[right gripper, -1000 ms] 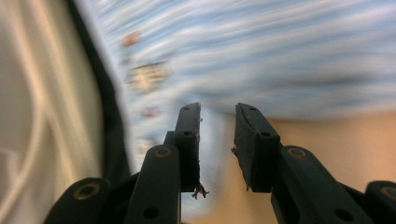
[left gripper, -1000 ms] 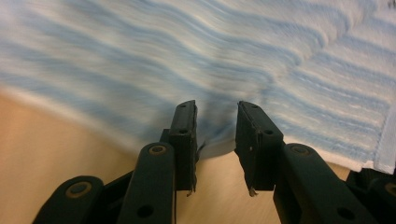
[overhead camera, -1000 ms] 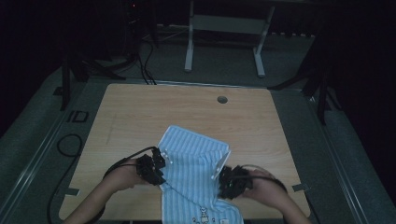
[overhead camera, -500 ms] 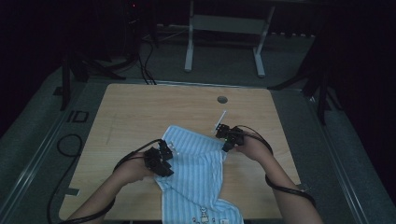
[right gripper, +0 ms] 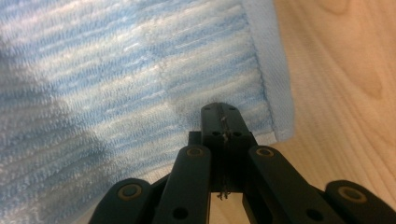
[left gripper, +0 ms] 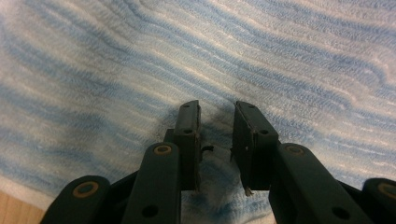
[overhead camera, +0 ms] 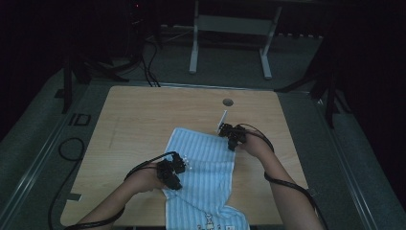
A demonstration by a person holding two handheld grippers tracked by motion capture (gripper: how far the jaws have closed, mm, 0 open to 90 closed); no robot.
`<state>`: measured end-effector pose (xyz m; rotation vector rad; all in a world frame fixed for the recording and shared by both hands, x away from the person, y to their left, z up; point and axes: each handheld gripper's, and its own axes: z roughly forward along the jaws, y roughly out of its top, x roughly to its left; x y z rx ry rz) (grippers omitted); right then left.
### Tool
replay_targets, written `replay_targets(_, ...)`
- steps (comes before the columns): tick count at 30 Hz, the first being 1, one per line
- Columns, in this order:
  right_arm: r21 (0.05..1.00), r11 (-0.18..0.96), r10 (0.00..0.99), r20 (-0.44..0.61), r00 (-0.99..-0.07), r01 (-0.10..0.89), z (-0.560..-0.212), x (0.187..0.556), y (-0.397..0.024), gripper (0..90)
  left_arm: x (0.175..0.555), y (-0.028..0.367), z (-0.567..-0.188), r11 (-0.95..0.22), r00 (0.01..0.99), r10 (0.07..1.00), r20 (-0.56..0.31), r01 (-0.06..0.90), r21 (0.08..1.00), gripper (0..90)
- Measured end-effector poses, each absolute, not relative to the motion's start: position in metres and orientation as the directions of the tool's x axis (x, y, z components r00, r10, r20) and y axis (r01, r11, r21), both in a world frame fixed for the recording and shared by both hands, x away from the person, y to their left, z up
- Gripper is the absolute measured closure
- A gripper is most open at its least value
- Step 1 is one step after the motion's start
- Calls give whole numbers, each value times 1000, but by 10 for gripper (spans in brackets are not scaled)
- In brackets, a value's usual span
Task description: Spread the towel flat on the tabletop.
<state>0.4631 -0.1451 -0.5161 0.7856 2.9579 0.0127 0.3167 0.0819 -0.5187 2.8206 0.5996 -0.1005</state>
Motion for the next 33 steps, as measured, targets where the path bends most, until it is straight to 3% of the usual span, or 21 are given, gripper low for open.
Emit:
replay_targets(14, 22, 832, 553, -106, -827, 554, -516, 517, -158, 900, 334, 67, -519, -883, 915, 376, -146, 401, 242, 694)
replay_targets(21, 53, 795, 605, -141, -784, 604, -514, 528, -168, 872, 346, 55, -518, -883, 915, 376, -146, 402, 242, 617)
replay_targets(29, 151, 829, 549, -43, -835, 538, -477, 487, -157, 873, 342, 76, -482, -854, 909, 410, -78, 412, 317, 609)
replay_targets(30, 177, 855, 496, -5, -868, 487, -472, 459, -152, 883, 334, 84, -477, -855, 911, 406, -64, 404, 324, 610)
replay_targets(31, 177, 855, 496, -5, -868, 487, -472, 459, -152, 883, 334, 84, -477, -855, 911, 406, -64, 404, 324, 610)
replay_targets(33, 161, 880, 452, 3, -892, 447, -476, 425, -151, 891, 319, 92, -481, -861, 912, 403, -74, 406, 308, 610)
